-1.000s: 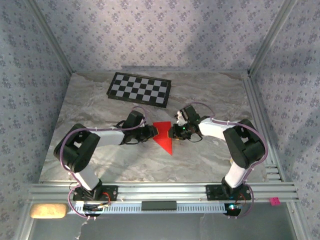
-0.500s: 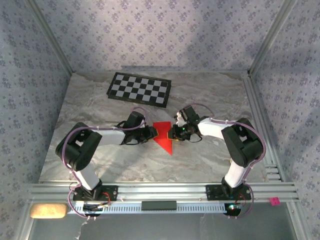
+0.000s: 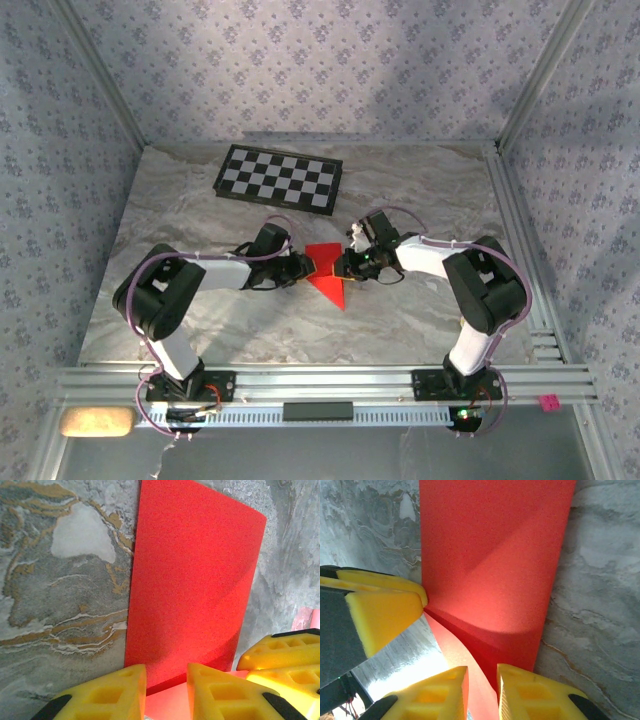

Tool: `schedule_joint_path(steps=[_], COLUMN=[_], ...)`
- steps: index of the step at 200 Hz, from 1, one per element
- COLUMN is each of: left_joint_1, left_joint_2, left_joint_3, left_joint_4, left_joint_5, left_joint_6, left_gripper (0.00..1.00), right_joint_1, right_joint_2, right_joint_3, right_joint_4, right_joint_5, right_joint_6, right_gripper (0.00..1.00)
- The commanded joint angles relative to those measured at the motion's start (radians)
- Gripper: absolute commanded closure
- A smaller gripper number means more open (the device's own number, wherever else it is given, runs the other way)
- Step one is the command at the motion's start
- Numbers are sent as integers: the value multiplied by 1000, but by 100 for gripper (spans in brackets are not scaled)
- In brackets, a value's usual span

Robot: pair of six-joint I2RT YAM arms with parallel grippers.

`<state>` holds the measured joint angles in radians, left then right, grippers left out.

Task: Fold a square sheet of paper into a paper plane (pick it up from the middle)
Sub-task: Fourth fold the wing at the center of the table.

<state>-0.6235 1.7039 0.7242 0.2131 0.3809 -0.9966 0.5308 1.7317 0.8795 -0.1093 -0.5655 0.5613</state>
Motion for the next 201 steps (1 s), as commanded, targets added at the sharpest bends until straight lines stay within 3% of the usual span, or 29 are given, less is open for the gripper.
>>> schedule_joint_path(steps=[1, 127, 155, 201], left_joint_1=[-2, 12, 18, 44], left_joint_2=[-5, -113, -107, -84], left_joint_3=[2, -19, -24, -30], left_joint_4=[2, -66, -58, -17], left_joint_5=[-1, -54, -41, 15], left_joint_6=[-5, 1, -7, -30], left_gripper=[71, 62, 60, 56], right_joint_1=[2, 1, 1, 0], right_joint_2=[7, 24, 18, -20], right_joint_3=[-19, -24, -22, -23], right_joint_4=[11, -6, -11, 1], right_joint_5=[-33, -80, -84, -117], right_joint_6=[4, -53, -60, -71], right_gripper=[78, 80, 90, 96])
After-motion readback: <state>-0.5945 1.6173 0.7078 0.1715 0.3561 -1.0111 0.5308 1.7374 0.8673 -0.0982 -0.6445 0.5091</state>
